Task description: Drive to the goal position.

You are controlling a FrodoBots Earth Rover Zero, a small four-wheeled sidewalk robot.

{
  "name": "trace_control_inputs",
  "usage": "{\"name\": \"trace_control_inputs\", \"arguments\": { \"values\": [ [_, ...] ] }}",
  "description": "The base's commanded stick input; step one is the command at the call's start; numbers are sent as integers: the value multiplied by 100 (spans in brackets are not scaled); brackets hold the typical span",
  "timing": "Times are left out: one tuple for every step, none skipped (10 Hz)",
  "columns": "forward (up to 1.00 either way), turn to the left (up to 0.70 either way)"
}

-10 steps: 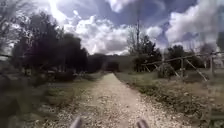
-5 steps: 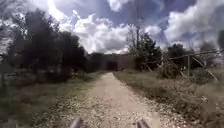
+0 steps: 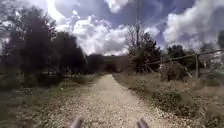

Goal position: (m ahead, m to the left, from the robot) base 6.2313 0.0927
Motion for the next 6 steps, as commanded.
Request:
{"name": "trace_control_inputs", "arguments": {
  "values": [
    [100,9],
    [100,27],
    [100,17],
    [100,5],
    [100,24],
    [100,27]
  ]
}}
